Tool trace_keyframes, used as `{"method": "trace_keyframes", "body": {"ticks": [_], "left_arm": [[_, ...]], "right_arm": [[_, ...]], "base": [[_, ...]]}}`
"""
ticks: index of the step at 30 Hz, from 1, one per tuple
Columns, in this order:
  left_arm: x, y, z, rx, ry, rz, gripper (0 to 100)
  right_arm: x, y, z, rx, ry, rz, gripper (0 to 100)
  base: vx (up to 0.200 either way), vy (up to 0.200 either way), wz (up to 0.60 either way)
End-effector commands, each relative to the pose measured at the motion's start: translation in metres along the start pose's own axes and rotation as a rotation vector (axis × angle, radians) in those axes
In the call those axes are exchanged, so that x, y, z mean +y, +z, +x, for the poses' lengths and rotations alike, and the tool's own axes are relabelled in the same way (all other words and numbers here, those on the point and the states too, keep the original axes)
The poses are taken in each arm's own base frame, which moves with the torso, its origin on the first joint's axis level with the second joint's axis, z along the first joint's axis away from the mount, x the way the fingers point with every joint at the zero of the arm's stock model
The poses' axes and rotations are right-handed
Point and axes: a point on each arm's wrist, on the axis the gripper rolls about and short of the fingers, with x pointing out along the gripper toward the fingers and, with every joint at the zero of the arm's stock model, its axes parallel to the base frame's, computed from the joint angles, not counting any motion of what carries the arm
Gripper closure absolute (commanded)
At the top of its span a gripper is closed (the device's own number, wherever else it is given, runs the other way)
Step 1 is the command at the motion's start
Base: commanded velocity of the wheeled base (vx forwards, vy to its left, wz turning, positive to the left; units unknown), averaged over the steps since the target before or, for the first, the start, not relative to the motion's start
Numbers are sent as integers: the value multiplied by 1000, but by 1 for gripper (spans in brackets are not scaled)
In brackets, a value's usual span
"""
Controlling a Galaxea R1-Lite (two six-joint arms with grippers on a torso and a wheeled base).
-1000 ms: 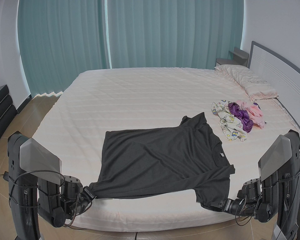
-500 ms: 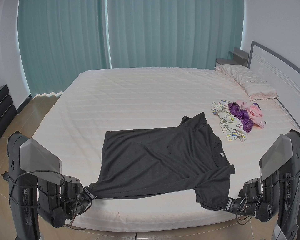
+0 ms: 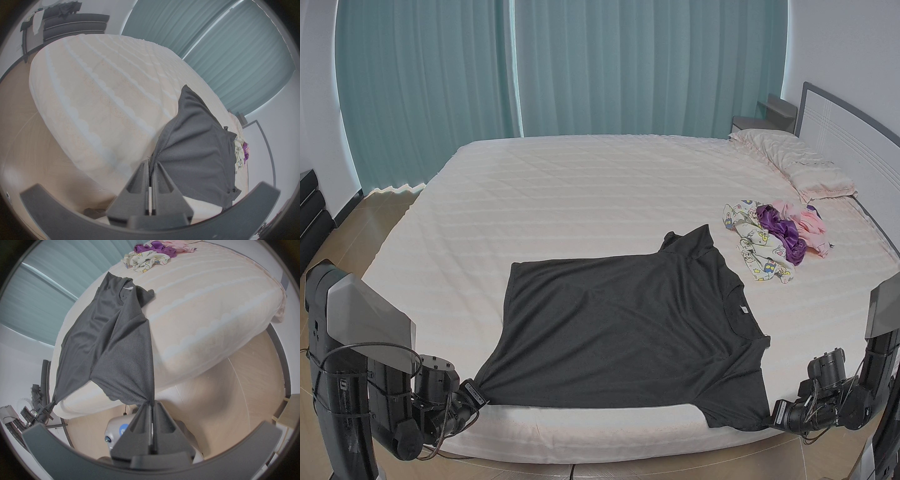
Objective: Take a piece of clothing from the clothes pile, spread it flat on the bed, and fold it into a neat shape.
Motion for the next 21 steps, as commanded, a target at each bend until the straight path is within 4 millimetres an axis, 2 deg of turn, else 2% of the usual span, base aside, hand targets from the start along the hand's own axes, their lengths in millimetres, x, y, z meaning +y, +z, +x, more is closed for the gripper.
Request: {"method": "trace_keyframes", "body": {"ticks": [1, 15, 21], "left_arm": [[5, -4, -14, 25, 21, 53, 100], [10, -16, -13, 77, 57, 131, 100], [10, -21, -14, 101, 67, 154, 100]], "right_arm": [[2, 0, -22, -31, 16, -22, 100], [-4, -21, -43, 120, -69, -71, 100], [-4, -25, -49, 133, -74, -79, 100]], "base": [[0, 0, 0], [0, 0, 0], [0, 0, 0]]}}
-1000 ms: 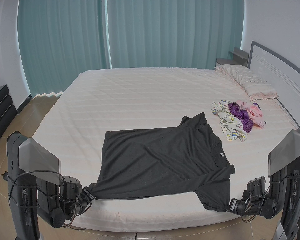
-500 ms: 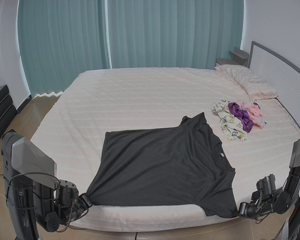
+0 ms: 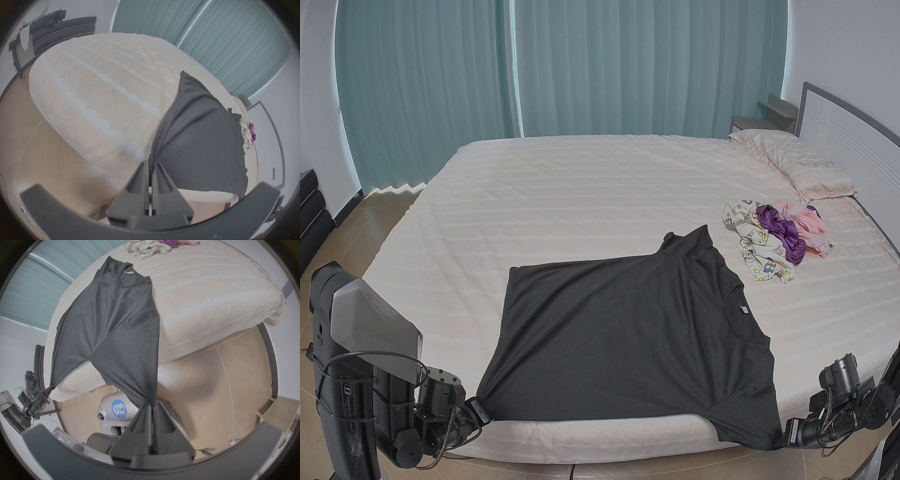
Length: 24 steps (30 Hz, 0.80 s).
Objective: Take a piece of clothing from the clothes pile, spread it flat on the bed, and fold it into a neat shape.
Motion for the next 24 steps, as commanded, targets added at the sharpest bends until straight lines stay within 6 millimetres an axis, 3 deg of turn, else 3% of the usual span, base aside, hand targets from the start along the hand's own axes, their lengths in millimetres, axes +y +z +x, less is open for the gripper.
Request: {"method": "trace_keyframes", "body": {"ticks": [1, 24], "left_arm": [[2, -6, -3, 32, 22, 21, 100], [-3, -33, -35, 183, 124, 198, 100]], "right_arm": [[-1, -6, -7, -5, 4, -9, 100], [-8, -17, -22, 26, -47, -73, 100]], "base": [[0, 0, 0], [0, 0, 0]]}}
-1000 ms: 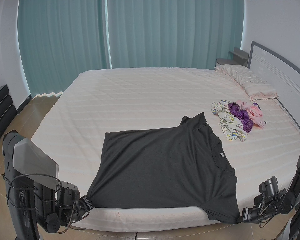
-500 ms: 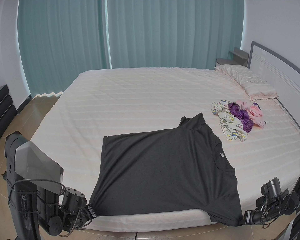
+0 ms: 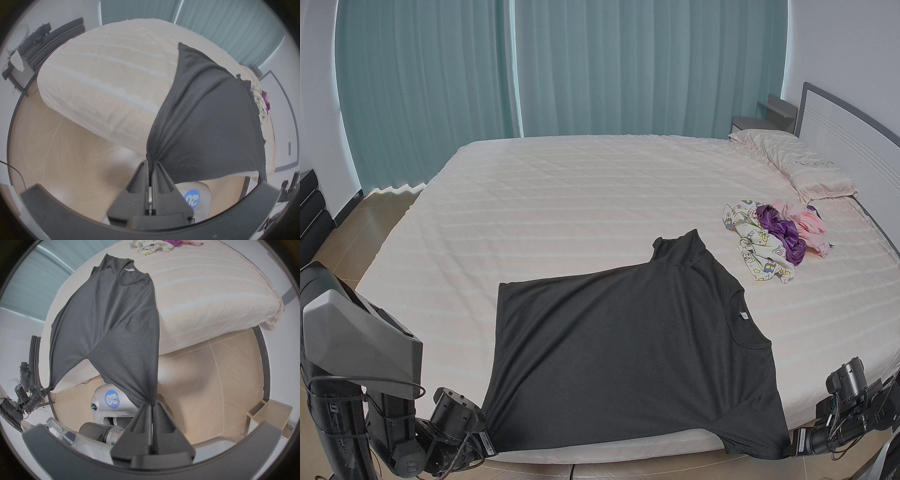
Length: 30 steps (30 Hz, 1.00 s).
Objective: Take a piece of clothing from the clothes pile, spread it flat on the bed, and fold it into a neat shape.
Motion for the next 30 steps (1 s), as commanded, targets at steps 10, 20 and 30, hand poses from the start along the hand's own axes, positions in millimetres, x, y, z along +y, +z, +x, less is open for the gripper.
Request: {"method": "trace_keyframes", "body": {"ticks": [10, 20, 30], "left_arm": [[-10, 15, -14, -85, -117, -20, 100], [-19, 48, -15, -176, -219, -78, 100], [-29, 80, -23, -176, -209, -125, 100]], "right_arm": [[7, 16, -15, -166, 78, -13, 100], [19, 57, -30, -328, 135, 18, 100], [28, 89, -44, -445, 170, 35, 100]], "base": [[0, 0, 0], [0, 0, 0], [0, 0, 0]]}}
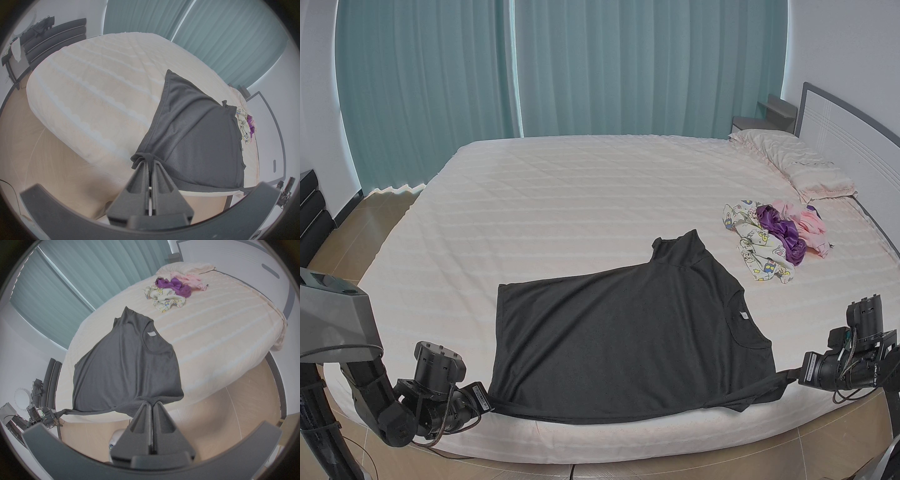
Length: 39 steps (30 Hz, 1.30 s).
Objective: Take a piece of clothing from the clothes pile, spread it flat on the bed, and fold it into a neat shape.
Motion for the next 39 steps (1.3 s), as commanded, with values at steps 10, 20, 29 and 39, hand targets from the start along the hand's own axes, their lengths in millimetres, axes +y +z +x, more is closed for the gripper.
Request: {"method": "trace_keyframes", "body": {"ticks": [10, 20, 29, 39], "left_arm": [[-36, 55, -16, 35, -16, -44, 100], [-46, 72, 6, 44, 15, -64, 100], [-46, 88, 21, 27, 35, -96, 100], [-49, 99, 49, 23, 48, -111, 100]], "right_arm": [[19, 44, 5, -96, 44, -10, 100], [26, 65, 27, -85, 35, -6, 100], [31, 83, 44, -101, 35, -4, 100], [35, 98, 58, -119, 40, -4, 100]], "base": [[0, 0, 0], [0, 0, 0], [0, 0, 0], [0, 0, 0]]}}
